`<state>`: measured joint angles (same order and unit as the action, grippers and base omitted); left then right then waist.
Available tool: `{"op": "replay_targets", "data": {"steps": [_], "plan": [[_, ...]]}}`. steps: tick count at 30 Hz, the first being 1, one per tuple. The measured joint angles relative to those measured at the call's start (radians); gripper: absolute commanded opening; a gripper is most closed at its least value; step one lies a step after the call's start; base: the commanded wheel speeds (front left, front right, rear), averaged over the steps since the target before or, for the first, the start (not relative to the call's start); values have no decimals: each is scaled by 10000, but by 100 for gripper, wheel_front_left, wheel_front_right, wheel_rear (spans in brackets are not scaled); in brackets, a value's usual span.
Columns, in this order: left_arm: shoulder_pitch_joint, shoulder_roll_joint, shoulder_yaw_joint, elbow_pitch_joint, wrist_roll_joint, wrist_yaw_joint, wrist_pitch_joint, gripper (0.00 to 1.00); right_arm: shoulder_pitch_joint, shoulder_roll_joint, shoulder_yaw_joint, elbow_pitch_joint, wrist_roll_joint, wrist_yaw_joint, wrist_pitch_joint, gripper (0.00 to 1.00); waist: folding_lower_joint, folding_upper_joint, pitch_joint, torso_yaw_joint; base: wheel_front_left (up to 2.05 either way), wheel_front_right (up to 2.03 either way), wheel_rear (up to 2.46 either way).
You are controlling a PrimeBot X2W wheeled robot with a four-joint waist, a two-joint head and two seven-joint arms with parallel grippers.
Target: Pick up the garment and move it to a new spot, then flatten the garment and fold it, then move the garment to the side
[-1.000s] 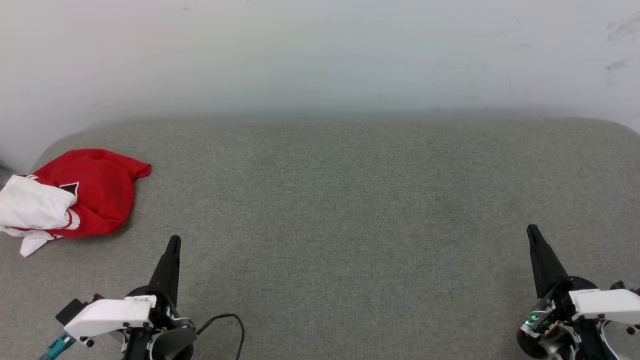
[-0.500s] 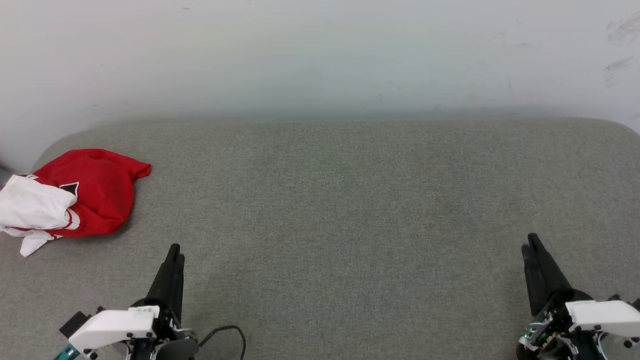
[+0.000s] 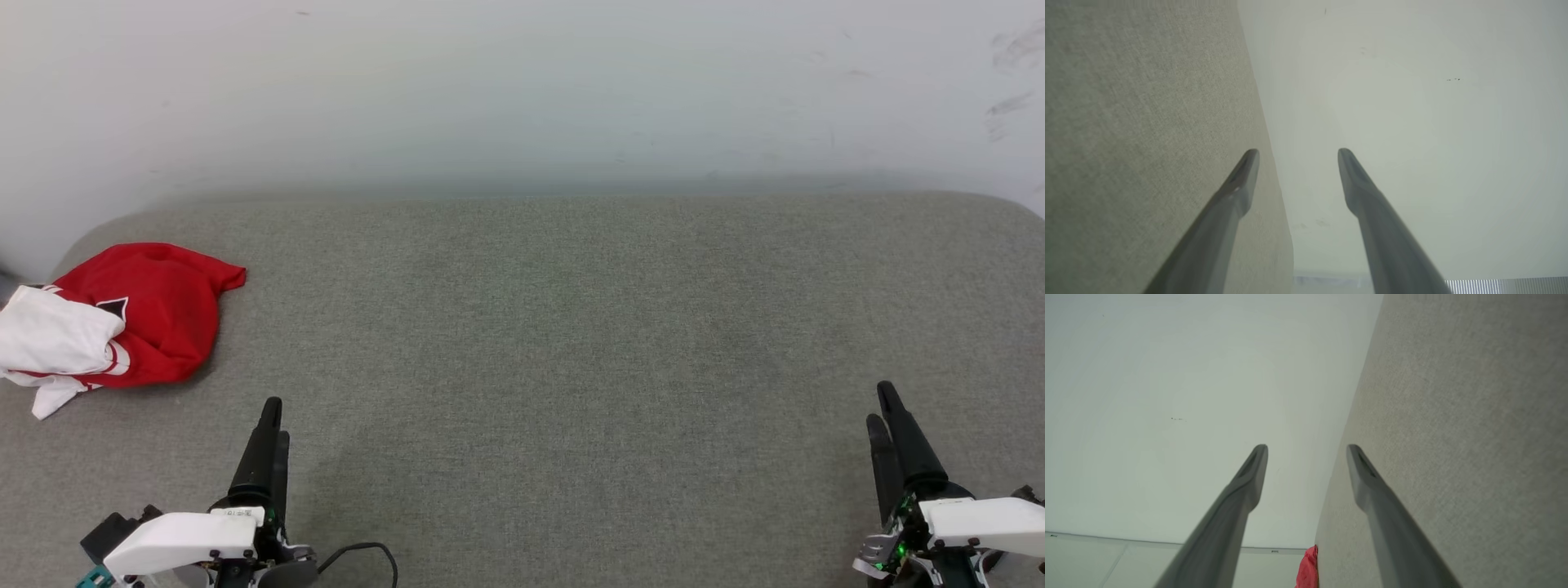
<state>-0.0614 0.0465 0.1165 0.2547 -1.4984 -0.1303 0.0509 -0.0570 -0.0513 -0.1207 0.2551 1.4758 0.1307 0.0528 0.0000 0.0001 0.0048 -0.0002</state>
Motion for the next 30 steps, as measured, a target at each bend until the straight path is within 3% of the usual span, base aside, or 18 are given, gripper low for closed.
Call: {"op": "replay_targets", "data": {"steps": [11, 30], "plan": [[0, 0, 84, -740, 1981, 374, -474, 100, 20, 4, -59, -830, -2174, 0, -474, 100, 0, 0, 6, 9, 0, 0, 0], [134, 6, -466, -1699, 5979, 1407, -1168, 100, 213, 6, 564, -2228, -6590, 0, -1158, 100, 0, 0, 13, 37, 0, 0, 0]]}}
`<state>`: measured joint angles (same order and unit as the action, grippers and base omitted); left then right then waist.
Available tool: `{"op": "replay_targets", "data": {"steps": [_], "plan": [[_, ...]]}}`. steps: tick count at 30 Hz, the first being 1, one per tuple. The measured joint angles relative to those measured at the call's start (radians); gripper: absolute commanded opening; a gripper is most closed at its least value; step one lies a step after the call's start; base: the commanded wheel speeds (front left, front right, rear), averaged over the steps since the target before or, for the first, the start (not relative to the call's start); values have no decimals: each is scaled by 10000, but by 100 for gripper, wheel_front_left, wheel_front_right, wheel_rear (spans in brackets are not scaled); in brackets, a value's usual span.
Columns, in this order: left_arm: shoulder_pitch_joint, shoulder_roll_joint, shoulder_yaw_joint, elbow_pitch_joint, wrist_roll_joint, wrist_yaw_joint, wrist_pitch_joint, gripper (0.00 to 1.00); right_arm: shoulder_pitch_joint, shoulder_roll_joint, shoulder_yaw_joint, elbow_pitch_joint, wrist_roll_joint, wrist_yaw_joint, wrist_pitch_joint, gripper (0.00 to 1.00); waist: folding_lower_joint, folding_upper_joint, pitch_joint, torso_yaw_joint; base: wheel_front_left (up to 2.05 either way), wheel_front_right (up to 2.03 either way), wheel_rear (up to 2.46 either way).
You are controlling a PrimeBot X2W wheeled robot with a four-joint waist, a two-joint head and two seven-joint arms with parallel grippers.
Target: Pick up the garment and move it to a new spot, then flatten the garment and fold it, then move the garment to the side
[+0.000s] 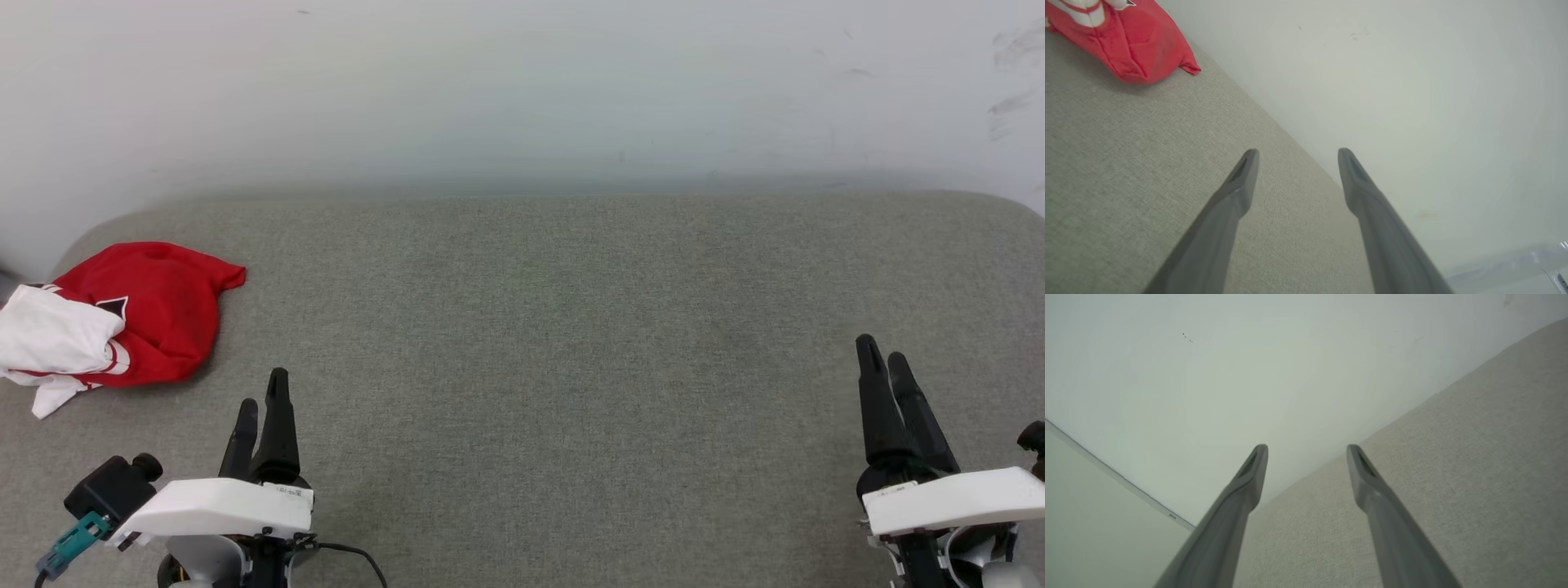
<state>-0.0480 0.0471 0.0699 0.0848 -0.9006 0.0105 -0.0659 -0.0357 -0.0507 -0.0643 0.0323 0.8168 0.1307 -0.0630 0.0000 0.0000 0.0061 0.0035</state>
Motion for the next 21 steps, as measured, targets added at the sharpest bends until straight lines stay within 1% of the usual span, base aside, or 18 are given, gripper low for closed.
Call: {"op": "replay_targets", "data": {"steps": [7, 11, 21], "plan": [[37, 27, -257, -190, 1526, 217, -219, 100, 138, 0, 150, -188, -1499, 0, -240, 100, 0, 0, -4, 2, 0, 0, 0], [53, 121, -516, -251, 2337, 445, -347, 100, 148, 2, 221, -267, -2297, 0, -349, 100, 0, 0, -4, 2, 0, 0, 0], [114, 451, -1122, -330, 3611, 1055, -619, 100, 242, 0, 267, -305, -3871, 0, -627, 100, 1, 0, -3, -1, 0, 0, 0]]}}
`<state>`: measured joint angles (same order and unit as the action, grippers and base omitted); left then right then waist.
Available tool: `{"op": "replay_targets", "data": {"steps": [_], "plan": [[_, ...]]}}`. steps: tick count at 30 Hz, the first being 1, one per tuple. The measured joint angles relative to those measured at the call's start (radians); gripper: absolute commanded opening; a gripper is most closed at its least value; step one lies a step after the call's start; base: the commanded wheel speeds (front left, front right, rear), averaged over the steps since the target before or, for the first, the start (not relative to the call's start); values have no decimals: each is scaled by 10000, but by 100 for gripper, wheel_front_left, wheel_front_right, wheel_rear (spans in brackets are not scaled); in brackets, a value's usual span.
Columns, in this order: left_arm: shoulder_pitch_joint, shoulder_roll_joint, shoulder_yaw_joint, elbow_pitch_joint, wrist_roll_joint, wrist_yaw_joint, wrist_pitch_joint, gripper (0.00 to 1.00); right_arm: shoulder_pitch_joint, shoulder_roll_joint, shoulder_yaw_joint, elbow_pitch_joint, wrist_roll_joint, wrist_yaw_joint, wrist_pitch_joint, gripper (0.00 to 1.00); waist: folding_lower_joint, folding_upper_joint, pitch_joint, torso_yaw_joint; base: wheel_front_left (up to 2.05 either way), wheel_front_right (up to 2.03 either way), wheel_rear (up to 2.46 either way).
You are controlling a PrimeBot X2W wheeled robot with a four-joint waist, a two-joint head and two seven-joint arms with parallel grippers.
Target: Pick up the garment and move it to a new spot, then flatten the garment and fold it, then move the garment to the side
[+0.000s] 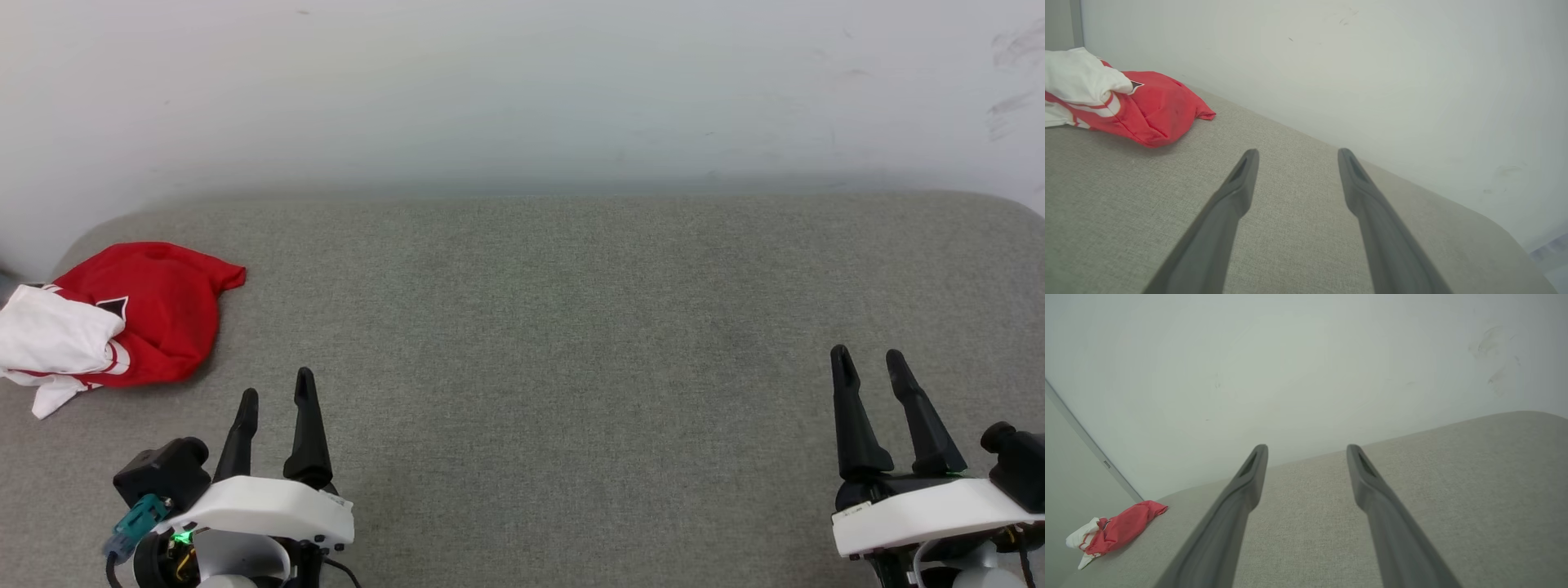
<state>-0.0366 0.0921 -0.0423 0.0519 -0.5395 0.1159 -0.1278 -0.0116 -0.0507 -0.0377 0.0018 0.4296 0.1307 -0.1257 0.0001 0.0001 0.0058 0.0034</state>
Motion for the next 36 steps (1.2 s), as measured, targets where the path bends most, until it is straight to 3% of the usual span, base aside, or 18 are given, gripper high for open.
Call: {"op": "replay_targets", "data": {"steps": [14, 36], "plan": [[76, 334, -663, -169, 1615, 604, -466, 100, 147, 0, 56, -36, -1939, 2, -493, 100, 0, 0, -25, 5, 0, 0, 0], [244, 79, -516, -360, 3352, 336, -972, 100, 334, -2, -56, -420, -2771, 2, -993, 100, 0, 0, -35, 19, 0, 0, 0]]}}
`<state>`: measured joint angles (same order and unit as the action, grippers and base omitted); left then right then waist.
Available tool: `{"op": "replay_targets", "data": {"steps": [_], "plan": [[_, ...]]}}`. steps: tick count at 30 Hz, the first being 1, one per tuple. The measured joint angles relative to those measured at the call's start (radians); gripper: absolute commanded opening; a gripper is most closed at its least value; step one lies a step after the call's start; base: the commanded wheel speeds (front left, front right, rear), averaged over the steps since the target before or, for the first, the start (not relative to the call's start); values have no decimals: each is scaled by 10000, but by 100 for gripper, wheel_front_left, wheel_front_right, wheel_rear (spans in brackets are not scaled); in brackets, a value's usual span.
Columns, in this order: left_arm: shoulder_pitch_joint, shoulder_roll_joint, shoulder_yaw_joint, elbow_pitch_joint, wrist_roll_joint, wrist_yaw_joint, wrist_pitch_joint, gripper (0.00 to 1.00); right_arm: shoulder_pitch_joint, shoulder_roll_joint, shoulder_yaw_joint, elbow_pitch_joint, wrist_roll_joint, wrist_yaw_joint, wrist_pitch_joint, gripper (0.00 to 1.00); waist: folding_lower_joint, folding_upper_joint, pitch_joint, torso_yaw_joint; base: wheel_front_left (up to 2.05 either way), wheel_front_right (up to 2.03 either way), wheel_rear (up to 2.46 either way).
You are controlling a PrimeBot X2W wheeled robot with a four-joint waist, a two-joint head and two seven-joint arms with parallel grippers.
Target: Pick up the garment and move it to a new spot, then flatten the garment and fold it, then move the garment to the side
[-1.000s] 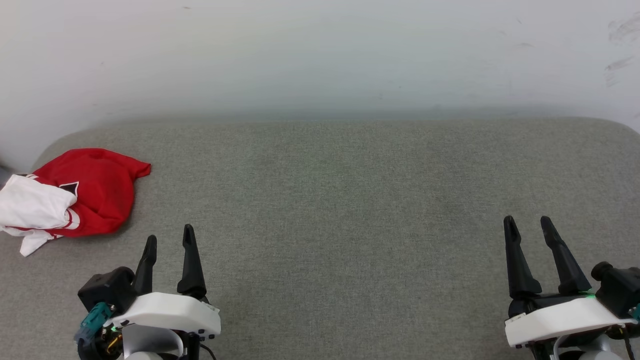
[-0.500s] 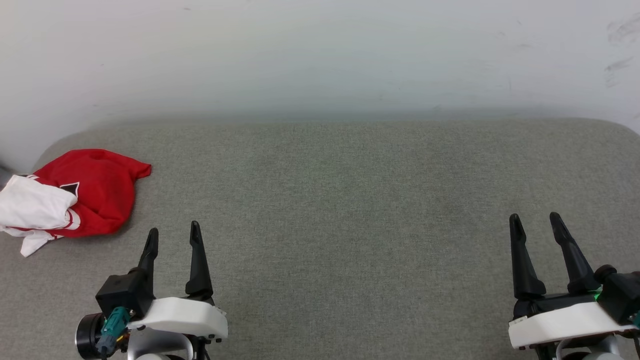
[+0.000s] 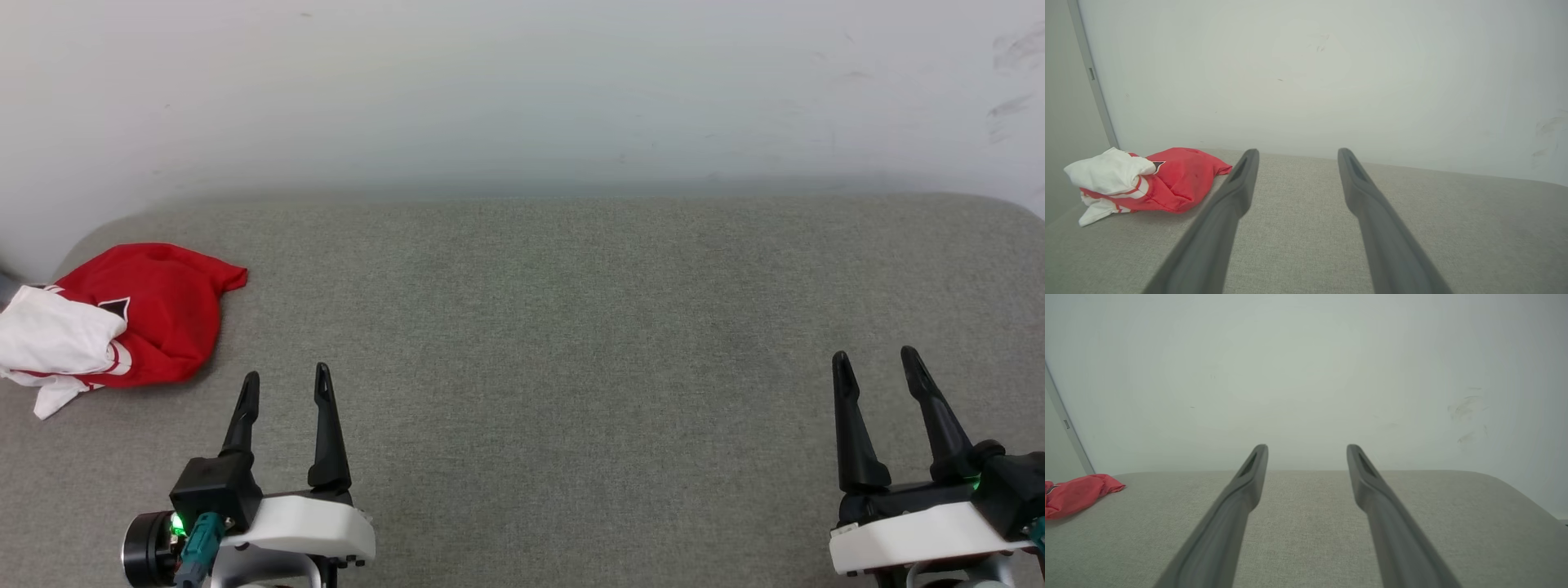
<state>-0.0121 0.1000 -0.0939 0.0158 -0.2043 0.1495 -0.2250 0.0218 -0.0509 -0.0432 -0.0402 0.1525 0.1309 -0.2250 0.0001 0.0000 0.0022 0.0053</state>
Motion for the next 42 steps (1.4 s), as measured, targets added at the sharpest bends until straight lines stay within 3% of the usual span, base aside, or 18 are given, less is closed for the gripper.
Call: {"op": "replay_targets", "data": {"steps": [23, 42], "plan": [[174, -472, 719, 543, 1049, -947, -380, 100, 204, 0, 104, 48, -593, 2, -376, 100, -1, 0, 33, 45, 0, 0, 0], [191, -487, 790, 725, 662, -1047, -380, 100, 250, 0, 117, 265, -199, 2, -376, 100, -1, 0, 40, 49, 0, 0, 0]]}}
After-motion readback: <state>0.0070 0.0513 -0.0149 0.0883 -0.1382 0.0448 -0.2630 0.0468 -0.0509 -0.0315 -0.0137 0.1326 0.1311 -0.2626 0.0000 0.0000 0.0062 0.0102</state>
